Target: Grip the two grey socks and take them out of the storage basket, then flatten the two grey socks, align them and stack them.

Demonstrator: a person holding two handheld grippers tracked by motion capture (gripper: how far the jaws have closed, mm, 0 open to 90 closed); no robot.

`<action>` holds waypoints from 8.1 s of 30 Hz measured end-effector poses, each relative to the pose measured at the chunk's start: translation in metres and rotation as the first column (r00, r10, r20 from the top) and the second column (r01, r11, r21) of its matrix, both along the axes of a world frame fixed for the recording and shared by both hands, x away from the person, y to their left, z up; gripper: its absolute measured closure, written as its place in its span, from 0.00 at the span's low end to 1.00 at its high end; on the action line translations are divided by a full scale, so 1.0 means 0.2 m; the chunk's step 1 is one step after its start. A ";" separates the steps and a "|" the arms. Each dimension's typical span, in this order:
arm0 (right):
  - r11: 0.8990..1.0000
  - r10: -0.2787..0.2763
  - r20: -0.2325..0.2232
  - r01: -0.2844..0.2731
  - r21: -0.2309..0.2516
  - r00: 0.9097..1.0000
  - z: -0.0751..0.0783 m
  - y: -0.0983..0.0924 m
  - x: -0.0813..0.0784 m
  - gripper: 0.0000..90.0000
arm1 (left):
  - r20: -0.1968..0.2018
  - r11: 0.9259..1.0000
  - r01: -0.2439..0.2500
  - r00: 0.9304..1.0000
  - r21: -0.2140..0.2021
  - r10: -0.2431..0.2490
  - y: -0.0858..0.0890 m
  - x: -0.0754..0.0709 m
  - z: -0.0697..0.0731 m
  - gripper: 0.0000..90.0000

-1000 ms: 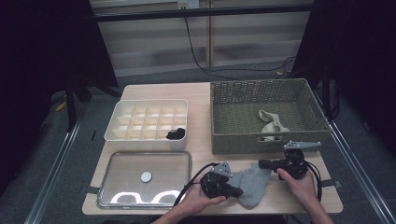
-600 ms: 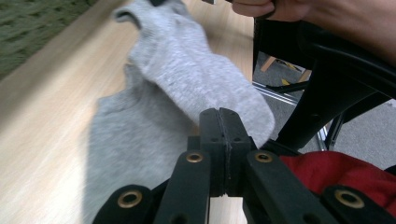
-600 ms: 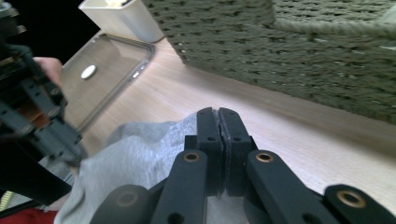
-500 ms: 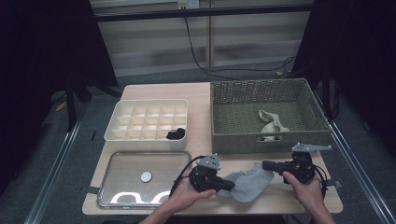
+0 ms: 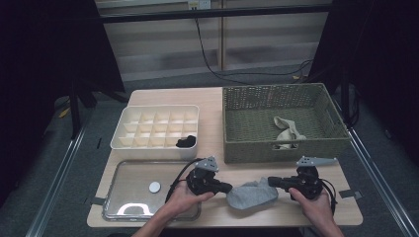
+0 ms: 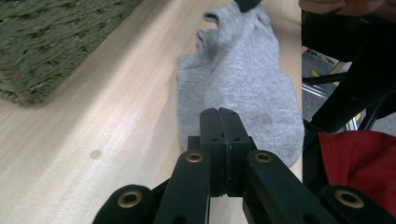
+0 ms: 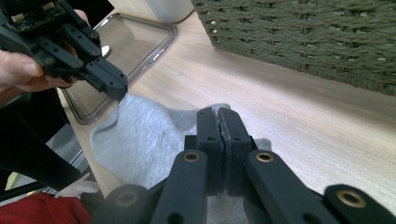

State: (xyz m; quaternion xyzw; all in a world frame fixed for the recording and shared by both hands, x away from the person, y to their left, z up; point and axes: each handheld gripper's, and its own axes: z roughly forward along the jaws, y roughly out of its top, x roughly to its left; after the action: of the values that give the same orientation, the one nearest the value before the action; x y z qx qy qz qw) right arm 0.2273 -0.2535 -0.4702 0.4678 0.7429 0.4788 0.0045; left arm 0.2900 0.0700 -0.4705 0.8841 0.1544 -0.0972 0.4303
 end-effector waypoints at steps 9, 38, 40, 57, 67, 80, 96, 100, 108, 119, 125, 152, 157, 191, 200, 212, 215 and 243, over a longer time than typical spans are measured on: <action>1.000 -0.011 -0.015 0.010 -0.023 1.000 -0.04 -0.01 0.01 0.98 | 0.013 0.999 -0.011 1.000 0.037 0.010 -0.03 0.01 -0.03 0.99; 0.999 0.022 -0.057 -0.023 -0.022 0.998 -0.10 0.01 0.11 0.77 | 0.024 0.991 0.086 0.996 0.101 -0.089 -0.11 -0.11 -0.12 0.86; 0.999 0.032 -0.065 -0.033 -0.028 0.997 -0.11 0.02 0.11 0.76 | 0.029 0.989 0.081 0.996 0.122 -0.085 -0.11 -0.10 -0.11 0.87; 0.999 0.008 0.002 -0.007 -0.042 1.000 -0.05 0.02 0.08 0.99 | 0.024 0.992 0.075 0.997 0.100 -0.078 -0.11 -0.11 -0.12 0.87; 0.998 0.001 -0.018 -0.003 -0.068 1.000 -0.08 0.01 0.07 0.98 | 0.024 0.992 0.071 0.997 0.107 -0.074 -0.11 -0.11 -0.12 0.86; 0.998 -0.025 -0.047 0.022 -0.061 0.999 -0.09 -0.06 0.00 0.85 | 0.003 0.992 0.074 0.997 0.106 -0.075 -0.11 -0.11 -0.12 0.82; 0.994 -0.036 -0.075 0.028 -0.106 0.996 -0.11 0.00 -0.04 0.68 | 0.002 0.992 0.075 0.997 0.101 -0.076 -0.10 -0.11 -0.12 0.82; 0.992 -0.050 -0.087 0.039 -0.119 0.995 -0.13 -0.01 -0.04 0.70 | 0.002 0.992 0.081 0.997 0.095 -0.082 -0.10 -0.11 -0.12 0.82; 0.988 -0.041 -0.082 0.028 -0.153 0.996 -0.15 0.01 -0.04 0.82 | -0.005 0.993 0.077 0.997 0.088 -0.077 -0.10 -0.11 -0.13 0.82; 0.990 -0.026 -0.095 0.013 -0.140 0.995 -0.16 0.01 -0.03 0.95 | -0.024 0.995 0.053 0.998 0.090 -0.051 -0.10 -0.13 -0.13 0.82; 0.996 -0.027 -0.096 0.018 -0.090 0.995 -0.14 0.01 0.00 0.96 | -0.025 0.994 0.073 0.997 0.080 -0.071 -0.09 -0.13 -0.13 0.82; 0.999 -0.003 -0.051 0.001 -0.049 0.999 -0.10 0.01 0.02 0.96 | 0.015 0.999 0.038 0.999 -0.007 -0.038 -0.25 -0.04 -0.07 0.87; 0.999 0.003 -0.048 -0.005 -0.047 0.999 -0.09 0.02 0.03 0.96 | 0.017 0.999 0.045 0.999 0.026 -0.046 -0.29 -0.03 -0.10 0.90; 0.998 0.021 0.012 -0.021 0.058 1.000 0.00 0.08 0.03 0.97 | 0.006 0.999 0.005 1.000 0.048 -0.005 -0.36 0.00 -0.15 0.89; 0.998 -0.017 0.026 0.016 0.063 1.000 -0.01 0.02 0.04 0.97 | 0.037 0.999 -0.025 0.999 0.023 0.024 -0.25 -0.01 -0.07 0.81; 0.999 -0.030 0.034 0.029 0.035 0.999 0.04 -0.02 0.06 0.97 | 0.061 1.000 -0.027 0.998 -0.011 0.028 -0.10 -0.10 0.01 0.80; 0.999 -0.021 0.032 0.020 0.029 0.999 0.04 -0.01 0.06 0.97 | 0.083 0.999 -0.032 0.996 0.023 0.030 -0.12 -0.12 -0.02 0.80; 0.992 0.125 -0.010 -0.125 0.010 0.992 -0.03 0.29 0.07 0.97 | 0.075 0.996 -0.016 0.997 0.085 0.010 -0.13 -0.10 -0.12 0.74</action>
State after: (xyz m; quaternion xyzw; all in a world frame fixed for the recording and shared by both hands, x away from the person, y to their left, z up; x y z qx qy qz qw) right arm 0.2421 -0.1954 -0.4770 0.4230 0.7685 0.4791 -0.0317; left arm 0.2697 0.0440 -0.4947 0.9037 0.1479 -0.0545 0.3982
